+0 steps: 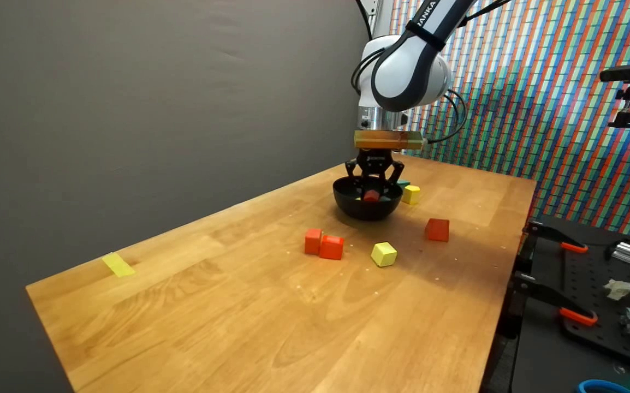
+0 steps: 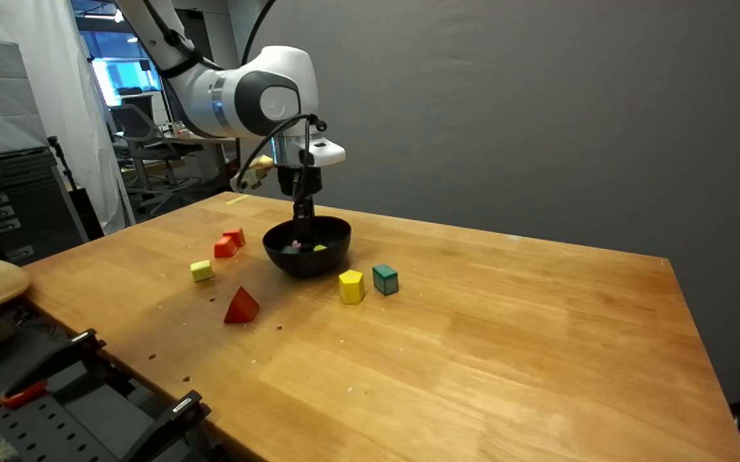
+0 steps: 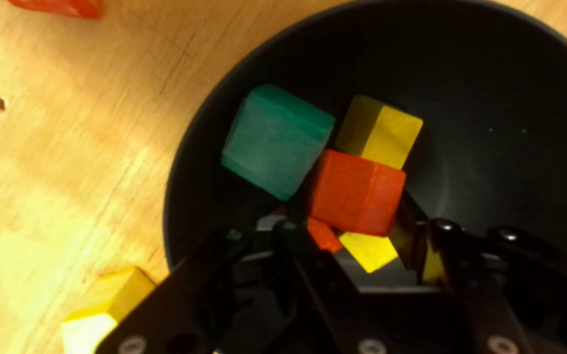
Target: Remove the cubes from the bowl
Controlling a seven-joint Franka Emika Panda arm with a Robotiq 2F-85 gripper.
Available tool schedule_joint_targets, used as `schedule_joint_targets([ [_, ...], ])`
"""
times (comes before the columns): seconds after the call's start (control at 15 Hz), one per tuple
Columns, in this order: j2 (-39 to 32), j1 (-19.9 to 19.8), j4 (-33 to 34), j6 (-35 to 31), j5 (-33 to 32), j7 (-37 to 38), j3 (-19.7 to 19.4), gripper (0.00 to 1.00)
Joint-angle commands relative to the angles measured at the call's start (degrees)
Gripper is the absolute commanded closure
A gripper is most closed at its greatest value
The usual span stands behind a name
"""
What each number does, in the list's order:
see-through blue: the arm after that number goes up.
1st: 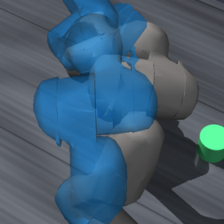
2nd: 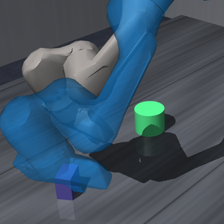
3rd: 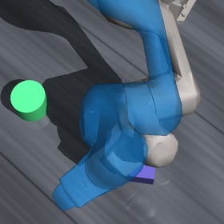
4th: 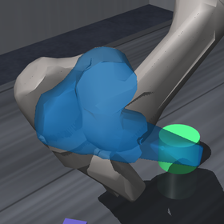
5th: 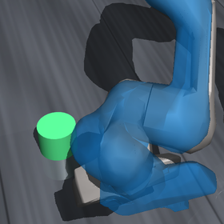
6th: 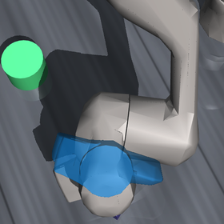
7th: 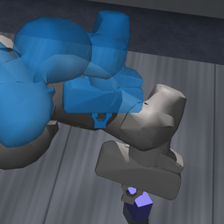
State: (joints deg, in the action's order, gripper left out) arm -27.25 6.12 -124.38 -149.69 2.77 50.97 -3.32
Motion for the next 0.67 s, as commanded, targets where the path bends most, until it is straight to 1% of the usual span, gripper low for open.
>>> schedule_joint_targets([
  [0.0, 4.13, -0.06, -0.60, 1.74, 1.68, -1.90, -0.16, 0.81],
  [0.13, 7.19, 0.65, -1.49, 1.39, 0.51, -1.30, -0.80, 0.81],
  [0.27, 11.14, 2.37, -3.45, -0.86, -2.46, -0.70, -1.28, 0.81],
  [0.4, 12.83, 4.67, -3.69, -4.04, -7.20, 0.47, -1.34, 0.81],
  [0.6, 10.89, 5.59, 0.25, -4.93, -6.62, -1.10, 2.02, 0.81],
])
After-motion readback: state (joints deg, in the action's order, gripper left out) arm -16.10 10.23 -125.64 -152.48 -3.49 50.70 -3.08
